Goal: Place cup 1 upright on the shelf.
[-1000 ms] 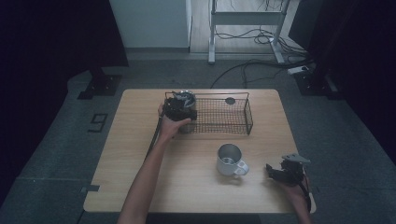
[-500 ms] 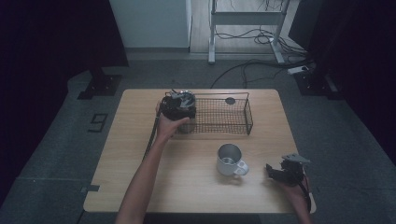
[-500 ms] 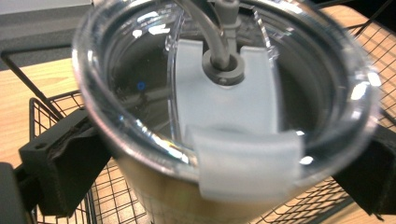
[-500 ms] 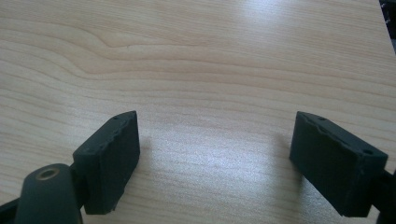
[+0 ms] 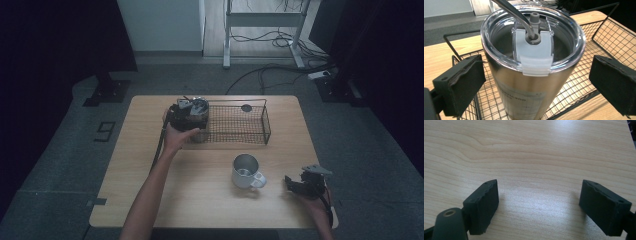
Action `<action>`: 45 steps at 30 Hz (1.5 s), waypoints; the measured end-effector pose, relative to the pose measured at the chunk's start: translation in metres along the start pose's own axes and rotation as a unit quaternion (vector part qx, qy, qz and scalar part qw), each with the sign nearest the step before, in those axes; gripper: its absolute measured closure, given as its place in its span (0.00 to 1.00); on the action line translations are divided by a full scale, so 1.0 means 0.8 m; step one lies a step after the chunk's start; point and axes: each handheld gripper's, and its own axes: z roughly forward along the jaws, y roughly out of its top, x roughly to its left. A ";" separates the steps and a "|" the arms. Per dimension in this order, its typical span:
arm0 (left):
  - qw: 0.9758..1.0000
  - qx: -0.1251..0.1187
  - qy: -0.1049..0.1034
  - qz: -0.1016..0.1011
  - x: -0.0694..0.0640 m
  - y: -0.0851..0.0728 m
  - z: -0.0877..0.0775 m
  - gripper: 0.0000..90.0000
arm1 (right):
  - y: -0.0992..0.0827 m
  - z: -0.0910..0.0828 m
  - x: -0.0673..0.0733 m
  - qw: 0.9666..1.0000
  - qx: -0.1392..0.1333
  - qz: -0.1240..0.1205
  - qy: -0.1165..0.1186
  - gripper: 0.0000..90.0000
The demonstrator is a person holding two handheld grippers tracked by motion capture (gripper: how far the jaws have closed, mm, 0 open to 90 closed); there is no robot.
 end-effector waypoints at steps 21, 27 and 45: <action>1.000 0.007 0.000 0.005 0.007 -0.036 -0.036 0.01 | 0.000 0.000 0.000 1.000 0.001 0.002 -0.001 0.17; 1.000 0.001 0.002 0.016 0.004 -0.049 -0.055 0.02 | 0.000 0.000 0.000 1.000 0.001 0.001 0.000 0.17; 1.000 0.014 -0.016 0.012 0.015 -0.094 -0.100 0.02 | 0.000 0.000 0.001 1.000 0.001 0.002 -0.002 0.17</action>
